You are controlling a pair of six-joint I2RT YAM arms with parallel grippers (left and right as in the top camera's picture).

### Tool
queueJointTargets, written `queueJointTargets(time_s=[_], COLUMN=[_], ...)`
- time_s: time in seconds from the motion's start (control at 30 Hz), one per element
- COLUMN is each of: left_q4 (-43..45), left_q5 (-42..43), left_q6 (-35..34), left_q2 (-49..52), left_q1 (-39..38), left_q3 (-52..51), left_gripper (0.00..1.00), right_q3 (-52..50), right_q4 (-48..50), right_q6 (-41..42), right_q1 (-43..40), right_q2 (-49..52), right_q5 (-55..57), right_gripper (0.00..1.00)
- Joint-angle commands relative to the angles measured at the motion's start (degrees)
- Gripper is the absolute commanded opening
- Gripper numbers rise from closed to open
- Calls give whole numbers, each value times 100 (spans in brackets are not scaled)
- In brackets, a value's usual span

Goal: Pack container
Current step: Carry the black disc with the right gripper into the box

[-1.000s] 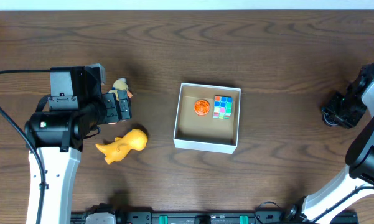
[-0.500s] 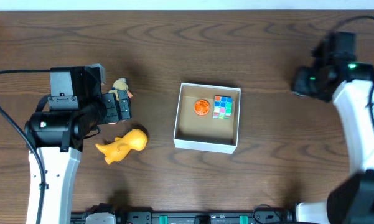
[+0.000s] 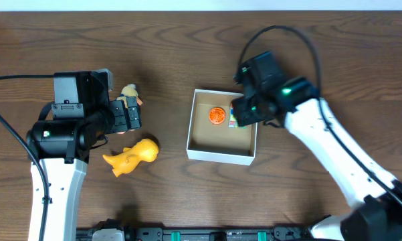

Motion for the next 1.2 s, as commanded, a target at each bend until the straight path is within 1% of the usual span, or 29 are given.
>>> queueJointTargets(time_s=[0.0,0.2,0.33,0.53,0.77,1.0,1.17], left_q4=[-15,-17,-17,-13,-13,-13,-15], left_q5=[15,15,15,13,13,13,13], left_q6=[-74,-72,-72,-72,-72,-72,-72], left_q2=[28,28,28,28,28,28,28], left_q1=[-17,-17,-17,-17,-17,-17,-17], left_q3=[98,98,98,98,98,98,98], left_gripper=[98,98,98,98,98,98,98], right_q3=[15,4,0,-50,-50,-50,-42], right_q4=[-46,-70,-46,83,74,81,225], right_q6=[-79,-76,-81,-85,-87,-90,-374], right_q1=[170,192,192,192,192,195,372], right_q2=[402,1043,1290,1335,1335,1333,1213], right_q5=[22,17,22,42,44,42,37], right_gripper=[54,54,55,57,65,64,62])
